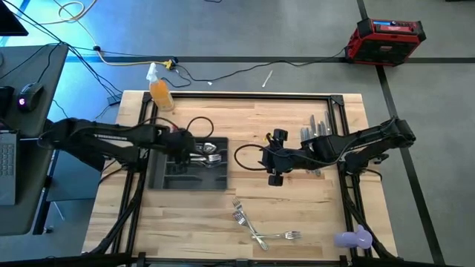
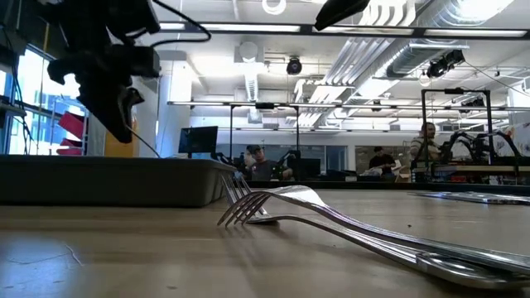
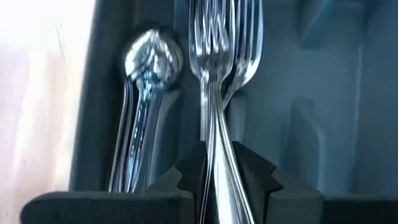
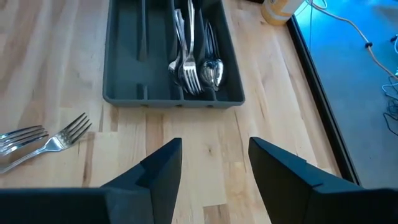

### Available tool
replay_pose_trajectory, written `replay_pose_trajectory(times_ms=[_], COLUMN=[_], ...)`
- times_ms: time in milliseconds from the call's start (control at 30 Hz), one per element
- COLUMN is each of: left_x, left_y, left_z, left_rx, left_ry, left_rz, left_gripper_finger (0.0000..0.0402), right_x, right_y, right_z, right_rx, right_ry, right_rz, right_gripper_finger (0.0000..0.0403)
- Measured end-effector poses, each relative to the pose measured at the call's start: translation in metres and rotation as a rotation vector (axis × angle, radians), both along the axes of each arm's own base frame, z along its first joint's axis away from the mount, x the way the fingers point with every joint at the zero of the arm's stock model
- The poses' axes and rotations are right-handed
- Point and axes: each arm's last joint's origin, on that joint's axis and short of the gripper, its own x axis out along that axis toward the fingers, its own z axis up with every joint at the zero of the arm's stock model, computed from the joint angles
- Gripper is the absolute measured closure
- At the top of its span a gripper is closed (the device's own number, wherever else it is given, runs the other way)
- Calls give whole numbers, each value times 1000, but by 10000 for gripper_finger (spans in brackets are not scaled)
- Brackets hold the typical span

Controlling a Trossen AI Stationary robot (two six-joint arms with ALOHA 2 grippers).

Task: Sort silverware
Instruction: Put the silver fork into the black silverware tray

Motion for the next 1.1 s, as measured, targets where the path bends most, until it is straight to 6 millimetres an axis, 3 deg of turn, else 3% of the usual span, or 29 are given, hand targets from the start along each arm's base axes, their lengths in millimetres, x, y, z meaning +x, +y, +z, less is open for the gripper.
replay_pose_trajectory(times_ms=[133,400,533,700,900,1100], left_x=[5,8,5,5,23,44], left_y=[6,5,5,-2,-38,-85], left_z=[-10,-15,-2,25,41,44], left_rx=[-6,-46,-4,60,50,111], left_ry=[57,93,77,-25,-279,-473], left_rz=[18,-14,-17,-33,-189,-268], left_gripper_finger=[351,231,192,185,198,210], right_x=[0,0,0,-1,-9,-19], right_y=[0,0,0,1,16,49], right_z=[0,0,0,-1,-24,-73], right_rx=[1,2,3,21,66,106], right_ry=[0,1,1,24,132,147], right_rz=[-1,3,1,36,176,555], right_gripper_finger=[229,229,229,229,234,248])
